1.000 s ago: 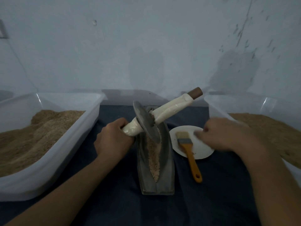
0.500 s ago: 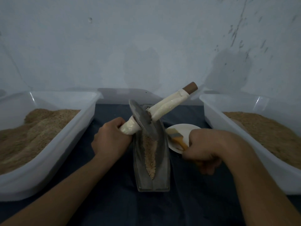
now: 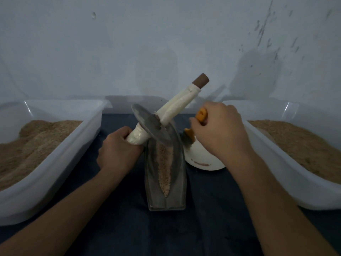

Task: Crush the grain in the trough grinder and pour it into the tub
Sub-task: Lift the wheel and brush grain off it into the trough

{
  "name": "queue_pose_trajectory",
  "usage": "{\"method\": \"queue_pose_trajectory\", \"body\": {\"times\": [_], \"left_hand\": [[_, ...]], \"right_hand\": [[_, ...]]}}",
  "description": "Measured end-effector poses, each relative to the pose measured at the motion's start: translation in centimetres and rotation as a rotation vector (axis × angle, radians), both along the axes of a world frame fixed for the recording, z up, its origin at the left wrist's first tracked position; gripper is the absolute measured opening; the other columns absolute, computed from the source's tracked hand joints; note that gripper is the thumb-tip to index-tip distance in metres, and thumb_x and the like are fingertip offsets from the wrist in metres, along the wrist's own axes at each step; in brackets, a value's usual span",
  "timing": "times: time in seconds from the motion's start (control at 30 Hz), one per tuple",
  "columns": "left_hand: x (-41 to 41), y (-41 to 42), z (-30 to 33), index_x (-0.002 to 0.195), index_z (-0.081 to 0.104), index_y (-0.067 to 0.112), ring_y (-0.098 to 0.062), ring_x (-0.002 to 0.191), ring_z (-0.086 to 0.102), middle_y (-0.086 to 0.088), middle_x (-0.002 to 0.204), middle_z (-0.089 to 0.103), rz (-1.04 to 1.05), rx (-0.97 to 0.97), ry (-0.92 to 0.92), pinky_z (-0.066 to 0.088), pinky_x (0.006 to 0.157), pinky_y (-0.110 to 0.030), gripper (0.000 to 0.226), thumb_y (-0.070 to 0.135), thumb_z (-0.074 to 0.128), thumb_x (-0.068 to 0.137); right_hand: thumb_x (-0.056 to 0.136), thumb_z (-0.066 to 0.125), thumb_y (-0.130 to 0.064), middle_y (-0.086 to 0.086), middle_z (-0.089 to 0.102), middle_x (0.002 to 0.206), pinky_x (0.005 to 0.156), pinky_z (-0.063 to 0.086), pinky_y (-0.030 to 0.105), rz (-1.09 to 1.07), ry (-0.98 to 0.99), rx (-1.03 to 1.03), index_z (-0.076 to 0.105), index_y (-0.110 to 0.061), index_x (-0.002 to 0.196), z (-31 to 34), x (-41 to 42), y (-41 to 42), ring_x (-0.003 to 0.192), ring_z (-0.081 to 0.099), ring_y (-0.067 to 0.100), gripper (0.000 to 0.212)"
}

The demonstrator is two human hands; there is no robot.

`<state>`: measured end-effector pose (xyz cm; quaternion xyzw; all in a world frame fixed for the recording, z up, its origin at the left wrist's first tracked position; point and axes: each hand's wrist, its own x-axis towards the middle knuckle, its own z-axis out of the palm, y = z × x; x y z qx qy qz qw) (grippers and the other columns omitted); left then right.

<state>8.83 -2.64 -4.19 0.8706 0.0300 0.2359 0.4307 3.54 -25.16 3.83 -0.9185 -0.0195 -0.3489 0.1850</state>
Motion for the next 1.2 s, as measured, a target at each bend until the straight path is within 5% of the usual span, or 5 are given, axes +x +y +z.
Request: {"method": "queue_pose_trajectory", "body": {"times": [0.23,0.4,0.6,0.9,1.2], "left_hand": [[-0.2,-0.2,0.2,0.084,0.06,0.036,-0.013,0.069,0.059,0.009,0.07,0.062,0.003,-0.086,-0.026,0.04,0.061,-0.032,0.033,0.051,0.072,0.058],[0.1,-0.1,-0.3,0.084,0.065,0.024,-0.025,0.077,0.066,0.003,0.074,0.068,-0.048,-0.169,-0.038,0.057,0.072,-0.045,0.039,0.05,0.07,0.055],[0.5,-0.2,-1.1,0.079,0.063,0.024,-0.021,0.069,0.063,0.004,0.07,0.066,-0.09,-0.255,-0.051,0.056,0.067,-0.045,0.034,0.047,0.07,0.055],[1.2,0.0,-1.6,0.077,0.062,0.026,-0.016,0.062,0.057,0.006,0.067,0.063,-0.126,-0.303,-0.07,0.049,0.06,-0.04,0.027,0.041,0.071,0.056],[0.9,-0.2,-1.4,0.082,0.064,0.029,-0.026,0.065,0.065,0.002,0.069,0.067,-0.113,-0.313,-0.062,0.058,0.061,-0.053,0.029,0.041,0.073,0.057]], "right_hand": [[0.107,0.053,-0.029,-0.01,0.039,0.059,0.05,0.032,0.029,0.172,-0.339,0.058,0.046,-0.015,0.083,-1.3,0.7,2.3,0.049,0.039,0.009,0.028],[0.106,0.056,-0.022,-0.003,0.049,0.062,0.049,0.038,0.029,0.256,-0.523,0.126,0.055,-0.009,0.087,-1.6,0.9,2.6,0.053,0.046,0.013,0.023],[0.104,0.057,-0.023,0.001,0.05,0.06,0.049,0.044,0.039,0.287,-0.441,0.211,0.053,-0.01,0.09,-3.7,2.6,2.4,0.05,0.051,0.017,0.02],[0.108,0.051,-0.025,-0.001,0.05,0.062,0.049,0.039,0.035,0.407,-0.257,0.244,0.05,-0.013,0.093,-5.0,4.4,3.1,0.052,0.05,0.016,0.019],[0.104,0.053,-0.019,0.006,0.04,0.054,0.048,0.036,0.042,0.396,-0.287,0.359,0.042,-0.006,0.074,-3.2,2.7,2.6,0.046,0.039,0.019,0.034]]}}
